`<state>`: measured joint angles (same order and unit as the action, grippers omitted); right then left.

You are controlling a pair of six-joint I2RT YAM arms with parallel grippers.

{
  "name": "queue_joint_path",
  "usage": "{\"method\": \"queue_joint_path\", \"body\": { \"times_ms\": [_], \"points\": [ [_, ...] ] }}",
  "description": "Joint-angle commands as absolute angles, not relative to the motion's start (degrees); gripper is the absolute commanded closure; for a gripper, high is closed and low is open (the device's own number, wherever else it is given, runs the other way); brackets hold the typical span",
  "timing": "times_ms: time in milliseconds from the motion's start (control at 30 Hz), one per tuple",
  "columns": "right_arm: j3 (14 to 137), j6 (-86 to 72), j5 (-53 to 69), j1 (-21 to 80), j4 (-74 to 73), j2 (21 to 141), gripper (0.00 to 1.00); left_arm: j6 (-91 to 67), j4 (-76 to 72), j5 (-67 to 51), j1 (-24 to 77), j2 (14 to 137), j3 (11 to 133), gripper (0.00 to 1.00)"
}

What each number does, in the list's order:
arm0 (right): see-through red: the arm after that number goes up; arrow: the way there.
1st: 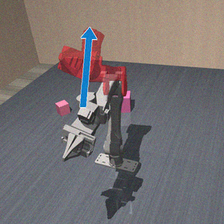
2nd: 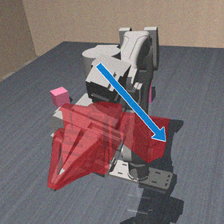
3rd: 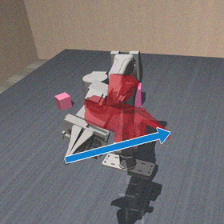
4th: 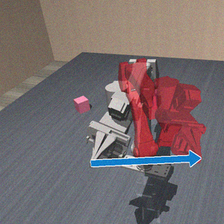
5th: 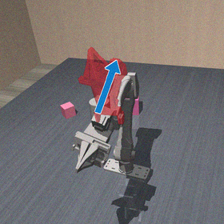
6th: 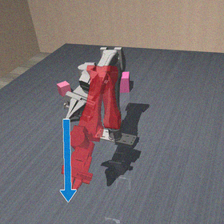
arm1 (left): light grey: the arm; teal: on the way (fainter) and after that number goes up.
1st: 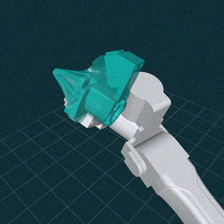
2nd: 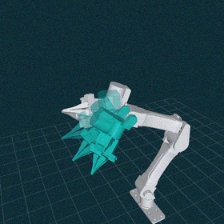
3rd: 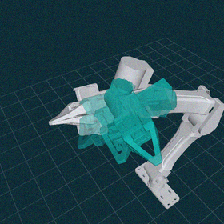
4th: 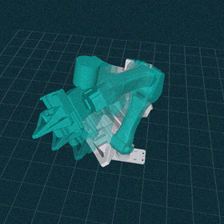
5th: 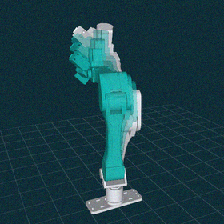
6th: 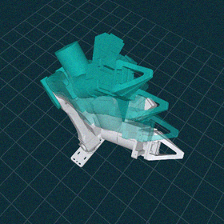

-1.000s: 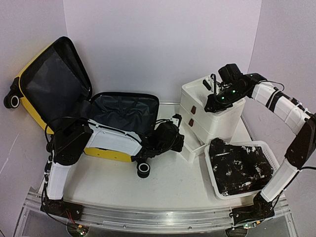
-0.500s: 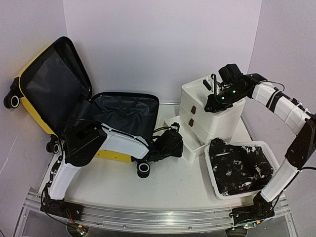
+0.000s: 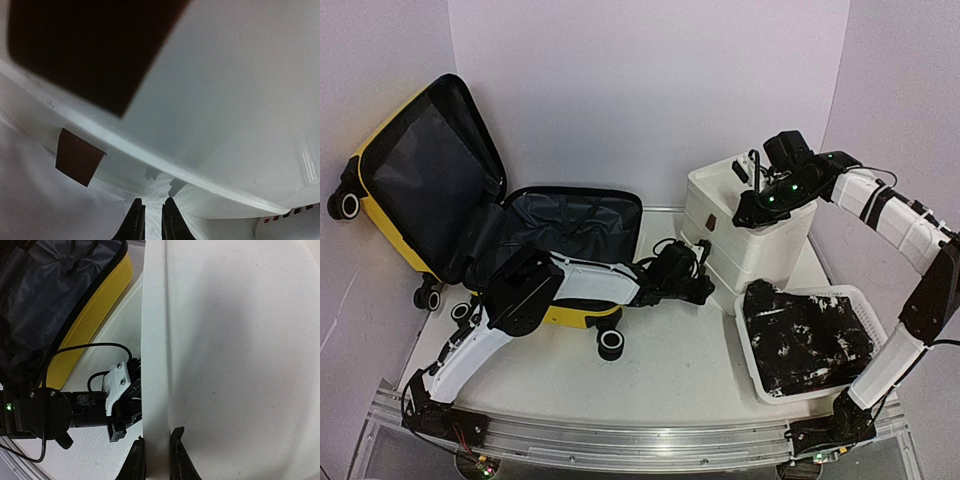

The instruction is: Open, take out, and arrange the luggage

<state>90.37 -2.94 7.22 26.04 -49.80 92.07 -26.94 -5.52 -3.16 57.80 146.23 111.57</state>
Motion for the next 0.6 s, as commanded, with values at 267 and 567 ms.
{"method": "queue_joint_path", "body": {
  "times_ms": [267,567],
  "points": [
    [86.8,-14.0,8.5,27.5,-49.0,91.3,1.0,-25.3,-9.8,-10.3,56.3,143.6,112.6,0.67],
    [92.4,-10.4,-6.4,24.4,-52.3,92.2,0.74,-12.8,-9.4,-9.8,55.5,111.8,85.7,0.36]
  ]
}}
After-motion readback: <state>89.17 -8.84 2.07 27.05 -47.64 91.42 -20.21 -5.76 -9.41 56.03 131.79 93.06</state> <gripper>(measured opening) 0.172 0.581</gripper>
